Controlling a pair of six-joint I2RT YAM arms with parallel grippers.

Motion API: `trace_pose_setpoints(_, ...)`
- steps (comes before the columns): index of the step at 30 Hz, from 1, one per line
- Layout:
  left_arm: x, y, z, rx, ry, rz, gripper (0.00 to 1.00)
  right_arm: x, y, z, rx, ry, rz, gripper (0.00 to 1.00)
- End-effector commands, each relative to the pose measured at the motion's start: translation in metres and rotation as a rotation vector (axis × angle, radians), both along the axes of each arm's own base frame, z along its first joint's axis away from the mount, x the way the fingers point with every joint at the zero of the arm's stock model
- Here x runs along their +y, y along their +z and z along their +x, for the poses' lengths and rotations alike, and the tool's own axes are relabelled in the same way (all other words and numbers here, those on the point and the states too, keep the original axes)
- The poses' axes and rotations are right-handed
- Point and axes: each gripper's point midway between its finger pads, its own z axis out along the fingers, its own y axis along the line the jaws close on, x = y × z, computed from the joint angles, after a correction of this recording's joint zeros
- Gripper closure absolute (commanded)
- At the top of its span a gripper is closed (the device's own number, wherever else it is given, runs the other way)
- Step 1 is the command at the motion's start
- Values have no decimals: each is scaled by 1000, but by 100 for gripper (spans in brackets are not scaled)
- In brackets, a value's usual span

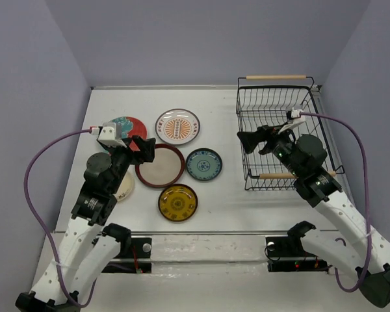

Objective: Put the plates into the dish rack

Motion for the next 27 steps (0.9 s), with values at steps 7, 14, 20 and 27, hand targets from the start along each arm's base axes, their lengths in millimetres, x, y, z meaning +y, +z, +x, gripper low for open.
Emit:
trace_pose_setpoints(7,32,5,44,103,179,-92,1,-4,6,-8,-50,-11,89,0)
trace_pose_setpoints(14,72,-40,82,277,319,-175,1,-3,0,-8,-39,-5,96,2)
trace_pose_setpoints(20,132,-86,99,343,452,-338,2,2,-8,-4,-11,6,86,5)
trace_pose_setpoints(27,186,-135,108,430,621,-446,15,5,-13,-2,2,12,79,5)
